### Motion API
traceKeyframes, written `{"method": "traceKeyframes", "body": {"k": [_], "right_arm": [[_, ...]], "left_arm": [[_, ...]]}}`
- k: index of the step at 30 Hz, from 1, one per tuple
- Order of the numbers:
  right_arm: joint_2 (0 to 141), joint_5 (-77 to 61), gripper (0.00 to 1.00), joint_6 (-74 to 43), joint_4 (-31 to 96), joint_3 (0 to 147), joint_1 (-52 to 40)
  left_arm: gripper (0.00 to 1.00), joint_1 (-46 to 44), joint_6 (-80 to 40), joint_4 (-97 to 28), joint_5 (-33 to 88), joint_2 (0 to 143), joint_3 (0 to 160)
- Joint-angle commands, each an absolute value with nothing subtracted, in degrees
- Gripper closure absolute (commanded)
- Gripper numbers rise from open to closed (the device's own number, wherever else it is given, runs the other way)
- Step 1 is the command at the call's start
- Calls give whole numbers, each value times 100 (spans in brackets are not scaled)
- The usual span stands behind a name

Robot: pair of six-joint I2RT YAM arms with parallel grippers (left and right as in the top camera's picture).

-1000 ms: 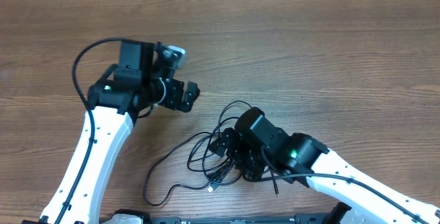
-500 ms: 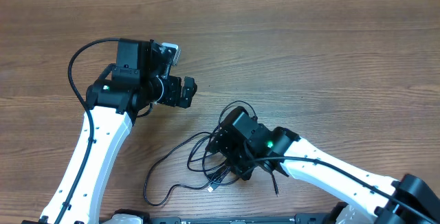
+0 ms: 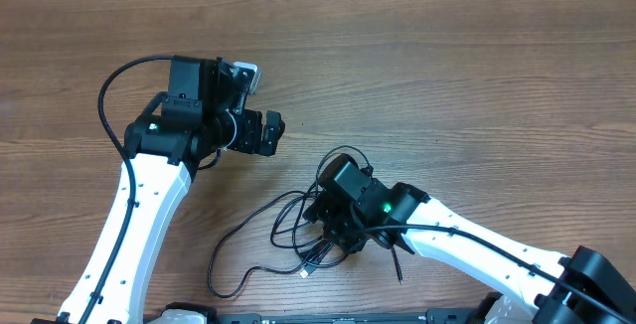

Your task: Untangle cables

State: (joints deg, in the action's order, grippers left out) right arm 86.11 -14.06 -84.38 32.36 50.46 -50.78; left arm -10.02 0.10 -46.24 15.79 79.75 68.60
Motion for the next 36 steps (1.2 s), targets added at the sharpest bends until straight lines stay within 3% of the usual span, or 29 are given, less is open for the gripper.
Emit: {"method": "traceKeyframes", "body": {"k": [1, 9, 14, 15, 17, 18, 26, 36], "right_arm": [[8630, -1245, 38, -8466, 3181, 5105, -5111], [8873, -1162, 39, -8466, 3127, 5105, -5179], [8971, -1160, 59, -8464, 3124, 5105, -5181], [8971, -1155, 67, -8462, 3129, 5105, -5181], [8971, -1146, 94, -8394, 3133, 5105, -5179], [8971, -1157, 96, -8396, 3133, 5105, -5179], [8718, -1160, 96, -7533, 3190, 5245, -4982], [7275, -805, 96, -5918, 4327, 6508, -3927]], "left_arm": [[1, -1004, -40, -4606, 1542, 7940, 6849], [1, -1004, -40, -4606, 1542, 7940, 6849], [0, -1004, -40, -4606, 1542, 7940, 6849], [0, -1004, -40, -4606, 1542, 7940, 6849], [0, -1004, -40, -4606, 1542, 7940, 6849], [0, -1004, -40, -4606, 1542, 7940, 6849], [0, -1004, -40, -4606, 1542, 7940, 6849], [0, -1004, -40, -4606, 1542, 7940, 6849]]}}
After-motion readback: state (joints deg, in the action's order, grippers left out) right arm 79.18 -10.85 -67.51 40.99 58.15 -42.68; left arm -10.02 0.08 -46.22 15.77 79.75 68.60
